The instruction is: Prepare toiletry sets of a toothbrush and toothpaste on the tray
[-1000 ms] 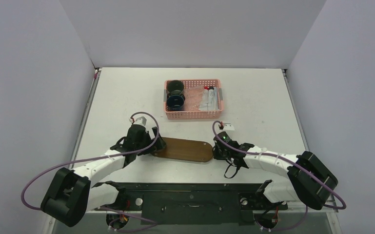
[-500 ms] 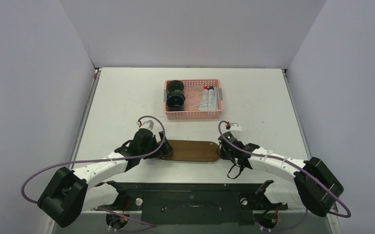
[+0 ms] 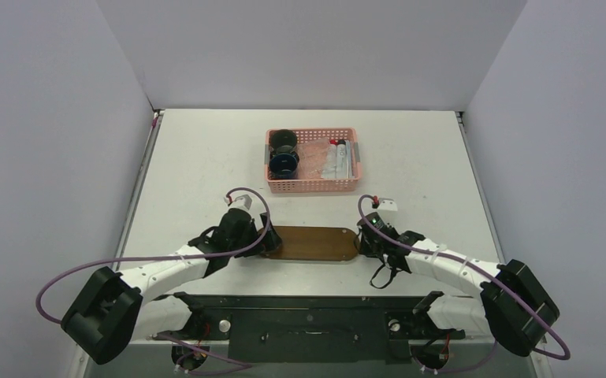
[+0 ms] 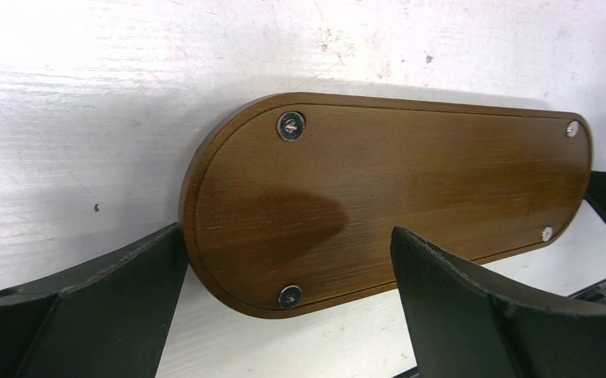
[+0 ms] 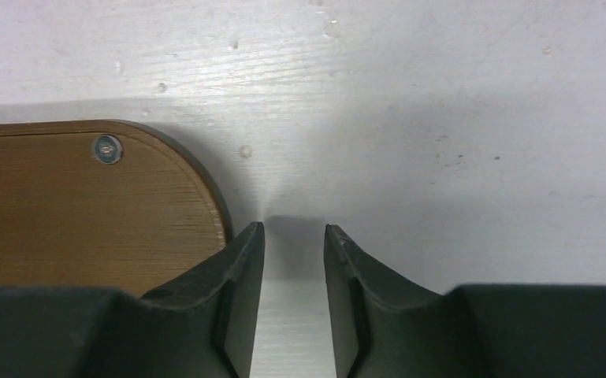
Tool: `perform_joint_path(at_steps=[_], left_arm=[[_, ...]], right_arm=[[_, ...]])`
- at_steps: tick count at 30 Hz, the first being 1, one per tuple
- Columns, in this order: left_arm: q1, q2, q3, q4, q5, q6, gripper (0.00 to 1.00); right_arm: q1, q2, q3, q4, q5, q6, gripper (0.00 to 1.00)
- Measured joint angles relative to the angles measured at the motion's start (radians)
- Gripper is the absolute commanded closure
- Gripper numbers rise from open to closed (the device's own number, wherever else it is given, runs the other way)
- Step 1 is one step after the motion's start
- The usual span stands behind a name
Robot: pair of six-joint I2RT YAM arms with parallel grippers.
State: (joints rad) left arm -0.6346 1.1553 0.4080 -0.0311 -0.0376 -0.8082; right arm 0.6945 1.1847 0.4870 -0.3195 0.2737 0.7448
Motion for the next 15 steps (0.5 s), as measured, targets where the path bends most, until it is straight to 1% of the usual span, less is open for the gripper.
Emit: perform_joint_path(at_steps=[2, 6, 10, 15], left_arm=[[-0.001, 0.001, 0.009, -0.021, -0.011, 0.001, 0.03], [-0.002, 0.001, 0.042, -0.112, -0.048, 0.006, 0.04], [-0.002, -0.010, 0.080, -0.205, -0.087, 0.014, 0.04], [-0.002, -0.057, 0.154, -0.312, -0.127, 0.039, 0.04]], right_arm=[[-0.005, -0.002, 0.003, -0.022, 0.022, -0.004, 0.63], [-0.014, -0.037, 0.047, -0.091, 0.077, -0.021, 0.60], [-0.015, -0.074, 0.144, -0.135, 0.120, -0.050, 0.59], [-0.015, -0.074, 0.273, -0.160, 0.151, -0.099, 0.55]])
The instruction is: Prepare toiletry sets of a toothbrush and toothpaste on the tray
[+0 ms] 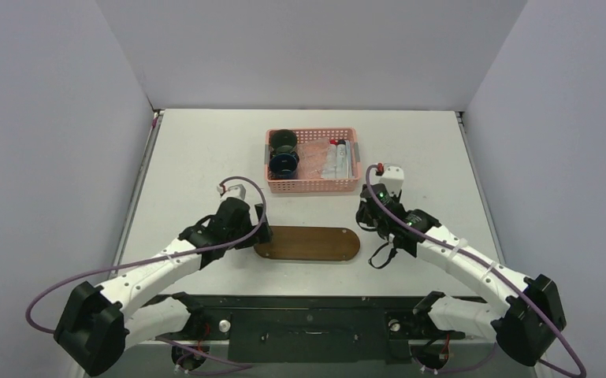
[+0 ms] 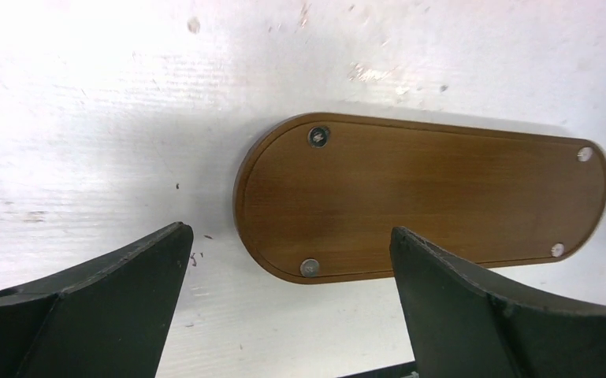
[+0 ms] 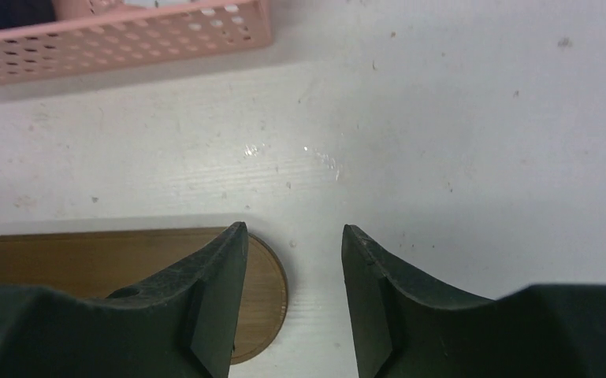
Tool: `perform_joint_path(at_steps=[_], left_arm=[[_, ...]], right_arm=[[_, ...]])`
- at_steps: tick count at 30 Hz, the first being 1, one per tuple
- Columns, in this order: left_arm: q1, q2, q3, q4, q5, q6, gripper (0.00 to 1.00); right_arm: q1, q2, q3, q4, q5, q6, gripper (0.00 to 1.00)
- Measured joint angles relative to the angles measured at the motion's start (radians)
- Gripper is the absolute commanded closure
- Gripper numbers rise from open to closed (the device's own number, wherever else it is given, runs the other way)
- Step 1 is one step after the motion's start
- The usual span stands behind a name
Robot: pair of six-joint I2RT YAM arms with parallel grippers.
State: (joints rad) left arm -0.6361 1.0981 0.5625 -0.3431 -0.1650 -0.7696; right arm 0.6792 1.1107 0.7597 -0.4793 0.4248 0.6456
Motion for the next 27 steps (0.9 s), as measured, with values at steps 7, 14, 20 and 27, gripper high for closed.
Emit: perform_joint_path(at_steps=[7, 14, 20, 27], left_arm=[[0.000, -0.128, 0.166, -0.159, -0.050, 0.068, 0.04], [0.000, -0.241, 0.322, -0.302, -0.093, 0.141, 0.04], [0.000, -0.276, 0.420, -0.406, -0.108, 0.207, 0.04], [0.000, -0.334, 0.426, -0.460, -0.119, 0.278, 0.04]], right_arm=[[-0.002, 0.080, 0.197, -0.021, 0.010, -0.082, 0.51], [-0.022, 0.218, 0.407, -0.023, -0.014, -0.160, 0.50], [-0.060, 0.365, 0.578, -0.024, -0.089, -0.227, 0.44], [-0.098, 0.537, 0.728, -0.016, -0.186, -0.281, 0.36]])
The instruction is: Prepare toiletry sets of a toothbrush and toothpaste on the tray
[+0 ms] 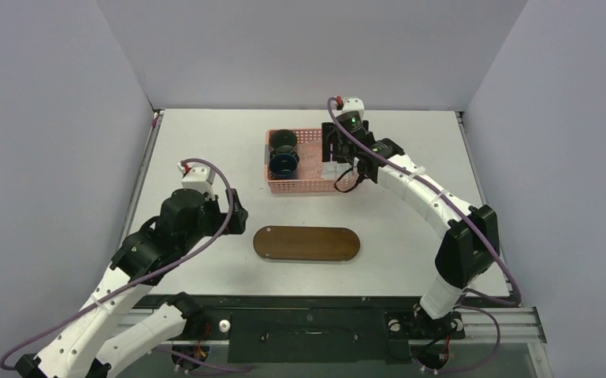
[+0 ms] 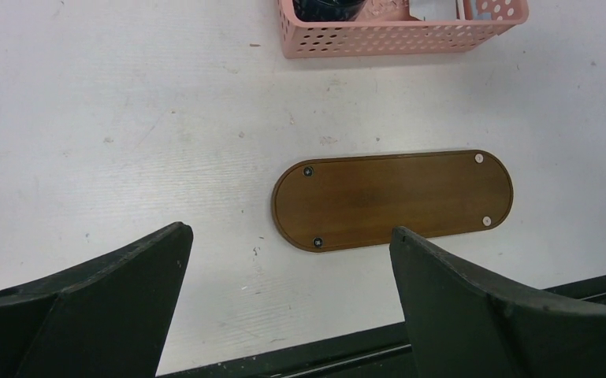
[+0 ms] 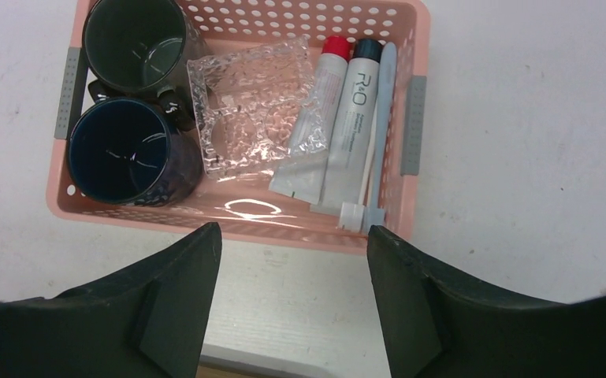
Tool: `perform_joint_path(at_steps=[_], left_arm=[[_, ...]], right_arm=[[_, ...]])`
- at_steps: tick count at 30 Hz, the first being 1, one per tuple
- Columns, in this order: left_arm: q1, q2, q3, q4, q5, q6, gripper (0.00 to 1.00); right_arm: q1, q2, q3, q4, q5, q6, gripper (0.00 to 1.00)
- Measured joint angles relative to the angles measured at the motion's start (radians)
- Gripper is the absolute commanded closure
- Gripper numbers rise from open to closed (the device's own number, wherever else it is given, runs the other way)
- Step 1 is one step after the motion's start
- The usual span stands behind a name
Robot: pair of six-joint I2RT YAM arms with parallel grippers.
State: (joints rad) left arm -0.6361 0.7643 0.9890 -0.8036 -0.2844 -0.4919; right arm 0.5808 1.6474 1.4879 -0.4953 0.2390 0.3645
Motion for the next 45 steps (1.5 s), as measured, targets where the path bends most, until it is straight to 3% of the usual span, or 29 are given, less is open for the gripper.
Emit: perform_joint_path(at_steps=[4, 16, 45], left_arm=[[0.000, -0.072, -0.054, 0.010, 0.005, 0.026, 0.04], [0.000, -0.191, -0.192, 0.052, 0.057, 0.067, 0.04], [0.003, -0.225, -0.201, 0.094, 0.084, 0.096, 0.04]], right_arm=[[-0.014, 0.096, 0.075, 0.000, -0.049, -0.022, 0.36], [-0.045, 0.319, 0.266, -0.021, -0.145, -0.062, 0.58], [-0.059, 0.578, 0.472, -0.118, -0.174, -0.086, 0.65]])
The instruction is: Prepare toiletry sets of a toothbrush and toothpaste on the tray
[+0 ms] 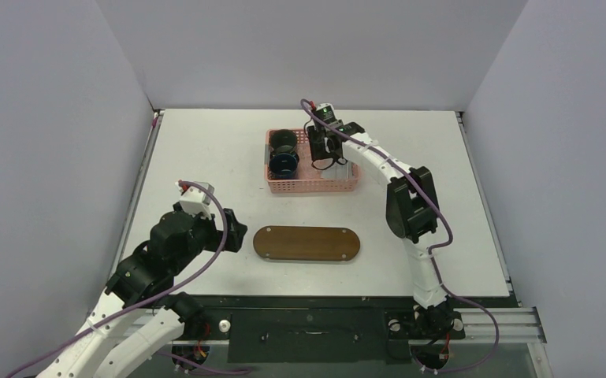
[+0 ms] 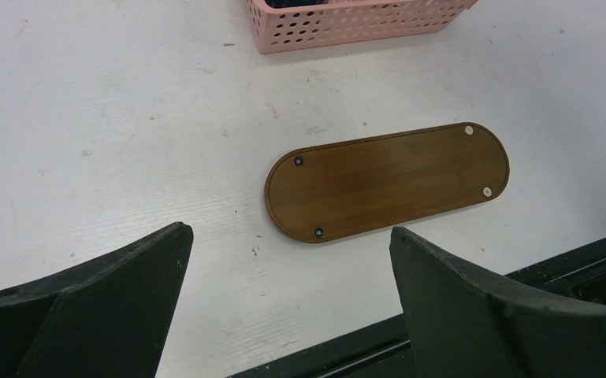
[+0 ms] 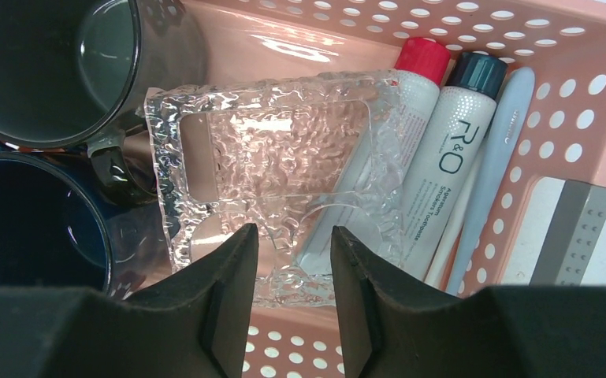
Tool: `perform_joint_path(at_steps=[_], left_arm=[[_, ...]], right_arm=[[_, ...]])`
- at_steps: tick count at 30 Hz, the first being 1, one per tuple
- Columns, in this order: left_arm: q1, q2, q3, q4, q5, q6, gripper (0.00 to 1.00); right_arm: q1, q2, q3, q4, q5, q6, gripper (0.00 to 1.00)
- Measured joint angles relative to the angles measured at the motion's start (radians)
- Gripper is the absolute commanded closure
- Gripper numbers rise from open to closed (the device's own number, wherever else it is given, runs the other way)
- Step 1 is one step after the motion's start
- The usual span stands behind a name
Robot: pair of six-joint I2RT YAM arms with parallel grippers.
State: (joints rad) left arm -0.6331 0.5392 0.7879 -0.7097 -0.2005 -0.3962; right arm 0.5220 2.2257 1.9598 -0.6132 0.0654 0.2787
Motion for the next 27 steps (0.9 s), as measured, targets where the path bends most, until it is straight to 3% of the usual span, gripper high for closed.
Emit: perform_joint_path(at_steps=[13, 20, 27], left_arm=[[0.006, 0.006, 0.000, 0.003, 0.010, 0.011, 0.04], [0.008, 0.007, 0.000, 0.003, 0.018, 0.013, 0.04], [0.010, 0.008, 0.000, 0.003, 0.022, 0.013, 0.04]], right_arm=[[0.000, 0.044, 0.041, -0.025, -0.014, -0.006, 0.74], [0.001, 0.059, 0.052, -0.026, -0.023, -0.006, 0.94], [0.002, 0.059, 0.053, -0.032, -0.017, -0.006, 1.00]])
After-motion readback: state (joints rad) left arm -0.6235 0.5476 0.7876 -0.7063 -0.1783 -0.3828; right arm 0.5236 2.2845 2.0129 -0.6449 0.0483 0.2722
